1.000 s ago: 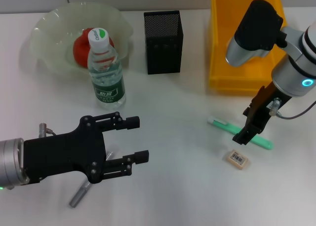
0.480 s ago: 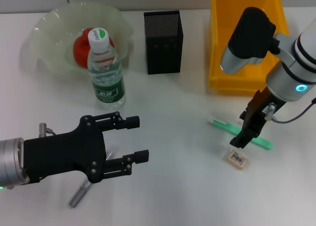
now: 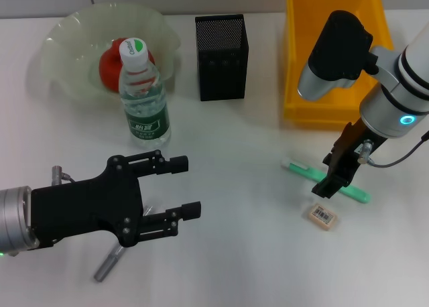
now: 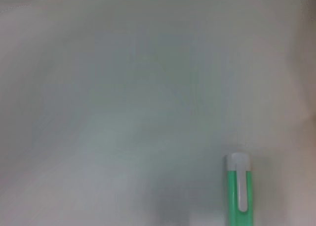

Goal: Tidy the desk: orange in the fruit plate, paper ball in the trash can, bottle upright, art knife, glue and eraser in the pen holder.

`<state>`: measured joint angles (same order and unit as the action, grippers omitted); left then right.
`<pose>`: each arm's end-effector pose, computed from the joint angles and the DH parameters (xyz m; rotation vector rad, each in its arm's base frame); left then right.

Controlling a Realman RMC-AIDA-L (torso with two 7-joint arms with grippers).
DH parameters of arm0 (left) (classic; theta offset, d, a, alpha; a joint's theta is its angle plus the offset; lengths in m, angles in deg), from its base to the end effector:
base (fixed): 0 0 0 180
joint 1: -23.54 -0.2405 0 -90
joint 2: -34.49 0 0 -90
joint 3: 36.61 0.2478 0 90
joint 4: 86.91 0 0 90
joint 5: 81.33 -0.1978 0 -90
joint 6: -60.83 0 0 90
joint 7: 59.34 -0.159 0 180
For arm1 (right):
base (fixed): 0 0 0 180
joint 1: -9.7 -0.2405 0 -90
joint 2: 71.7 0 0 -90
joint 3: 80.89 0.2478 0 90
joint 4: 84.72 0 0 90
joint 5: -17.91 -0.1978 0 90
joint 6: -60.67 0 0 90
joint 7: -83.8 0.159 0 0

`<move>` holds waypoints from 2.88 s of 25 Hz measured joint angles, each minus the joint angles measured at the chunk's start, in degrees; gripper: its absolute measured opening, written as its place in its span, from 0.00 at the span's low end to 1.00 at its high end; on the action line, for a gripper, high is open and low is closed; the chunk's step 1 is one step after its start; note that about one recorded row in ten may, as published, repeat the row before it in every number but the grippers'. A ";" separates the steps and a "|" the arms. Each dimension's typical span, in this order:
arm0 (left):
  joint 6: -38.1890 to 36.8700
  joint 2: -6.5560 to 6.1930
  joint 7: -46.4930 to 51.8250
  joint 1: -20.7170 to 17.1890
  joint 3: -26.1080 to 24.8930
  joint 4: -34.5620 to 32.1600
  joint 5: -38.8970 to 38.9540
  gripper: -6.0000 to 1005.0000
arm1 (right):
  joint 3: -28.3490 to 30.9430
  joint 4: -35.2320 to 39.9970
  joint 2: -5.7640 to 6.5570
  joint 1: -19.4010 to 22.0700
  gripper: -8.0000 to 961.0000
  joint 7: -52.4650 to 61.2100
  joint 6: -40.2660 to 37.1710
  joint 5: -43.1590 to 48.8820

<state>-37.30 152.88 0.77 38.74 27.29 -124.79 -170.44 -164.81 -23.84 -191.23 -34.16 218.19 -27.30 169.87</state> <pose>-0.2399 0.2389 -0.0243 -2.7857 -0.2684 -1.0212 0.1913 0.3457 -0.0454 -2.7747 0.6294 -0.8205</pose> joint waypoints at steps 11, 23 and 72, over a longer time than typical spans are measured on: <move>0.09 0.00 -0.08 0.00 -0.01 0.00 0.00 0.68 | -0.42 -2.50 0.00 -0.82 0.58 -0.04 1.37 0.00; 0.14 0.00 -0.08 0.00 0.01 0.00 0.00 0.68 | -2.31 -2.79 0.00 -1.26 0.57 -0.10 1.62 0.00; 1.29 0.00 -0.08 0.71 0.20 0.00 0.00 0.68 | -4.31 -4.46 0.01 -1.49 0.27 -0.09 3.62 0.54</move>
<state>-36.00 152.88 0.69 39.45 27.49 -124.79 -170.44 -169.12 -28.30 -191.23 -35.65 218.10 -23.68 170.41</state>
